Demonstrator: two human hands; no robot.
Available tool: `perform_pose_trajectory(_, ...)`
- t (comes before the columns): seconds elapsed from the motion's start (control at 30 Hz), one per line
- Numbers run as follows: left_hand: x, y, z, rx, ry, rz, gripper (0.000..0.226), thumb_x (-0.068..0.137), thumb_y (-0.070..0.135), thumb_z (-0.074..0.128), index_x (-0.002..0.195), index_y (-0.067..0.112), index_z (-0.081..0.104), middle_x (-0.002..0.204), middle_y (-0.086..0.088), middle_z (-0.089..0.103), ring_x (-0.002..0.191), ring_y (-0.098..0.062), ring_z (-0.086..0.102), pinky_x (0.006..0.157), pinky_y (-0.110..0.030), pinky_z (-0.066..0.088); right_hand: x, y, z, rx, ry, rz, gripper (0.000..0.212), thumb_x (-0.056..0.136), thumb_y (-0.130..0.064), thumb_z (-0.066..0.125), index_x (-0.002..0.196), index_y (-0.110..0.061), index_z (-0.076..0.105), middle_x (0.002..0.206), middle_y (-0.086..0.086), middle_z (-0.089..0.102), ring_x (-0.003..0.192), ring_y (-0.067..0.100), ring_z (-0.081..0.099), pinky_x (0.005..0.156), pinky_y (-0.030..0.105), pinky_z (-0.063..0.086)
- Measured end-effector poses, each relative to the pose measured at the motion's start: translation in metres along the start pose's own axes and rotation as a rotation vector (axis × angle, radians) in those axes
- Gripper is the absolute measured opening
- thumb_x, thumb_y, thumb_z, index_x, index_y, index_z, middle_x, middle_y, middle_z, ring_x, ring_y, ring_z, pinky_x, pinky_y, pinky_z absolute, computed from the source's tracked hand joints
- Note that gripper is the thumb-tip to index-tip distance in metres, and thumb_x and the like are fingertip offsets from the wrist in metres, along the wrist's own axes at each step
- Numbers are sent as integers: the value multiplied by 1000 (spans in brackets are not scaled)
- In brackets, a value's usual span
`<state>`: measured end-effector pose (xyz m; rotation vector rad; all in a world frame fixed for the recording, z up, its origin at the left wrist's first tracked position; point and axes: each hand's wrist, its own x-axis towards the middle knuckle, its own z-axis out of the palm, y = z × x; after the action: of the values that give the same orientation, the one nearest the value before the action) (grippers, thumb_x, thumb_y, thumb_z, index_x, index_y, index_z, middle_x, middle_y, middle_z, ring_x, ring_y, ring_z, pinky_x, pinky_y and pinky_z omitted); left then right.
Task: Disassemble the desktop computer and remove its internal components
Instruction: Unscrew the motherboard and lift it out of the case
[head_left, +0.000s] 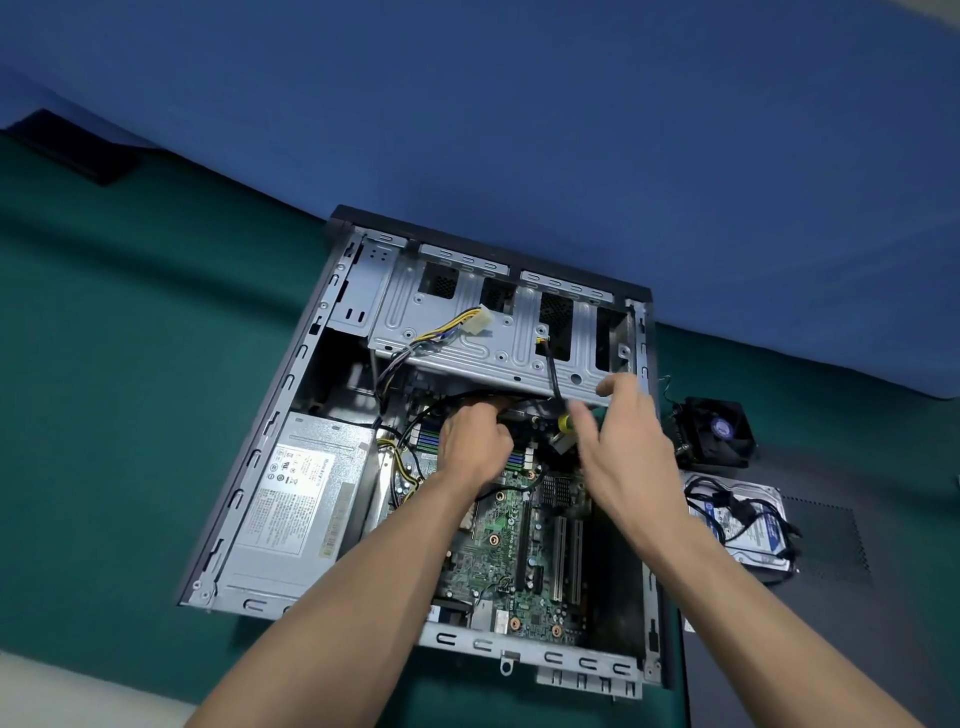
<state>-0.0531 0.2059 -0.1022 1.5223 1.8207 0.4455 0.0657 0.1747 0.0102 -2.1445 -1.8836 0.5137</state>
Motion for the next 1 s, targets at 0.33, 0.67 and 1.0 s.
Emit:
perform_pose_trajectory(0.33,4,0,3,9,-43,-10,18,87,9,46,70,8,54,72,-11,61,69,-29,59,67,-34,51,4,7,-2,-28,4,-36,17,94,-19,49,108,-17,39,106,0,39,82,25,49,68,33,32)
perform_pose_trajectory(0.67,4,-1,6,23,-25,-13,21,86,9,47,66,9,52,64,-6,54,62,-27,53,60,-29,39,4,5,2,-38,9,-82,30,89,-17,57,115,-18,43,112,0,43,93,21,48,74,30,34)
perform_pose_trajectory(1.0,6,-3,8,-7,-45,-16,18,87,8,47,72,7,58,73,-10,63,68,-27,61,67,-34,52,1,14,7,205,85,36,14,90,-35,57,96,-24,50,97,-7,53,84,12,48,71,29,34)
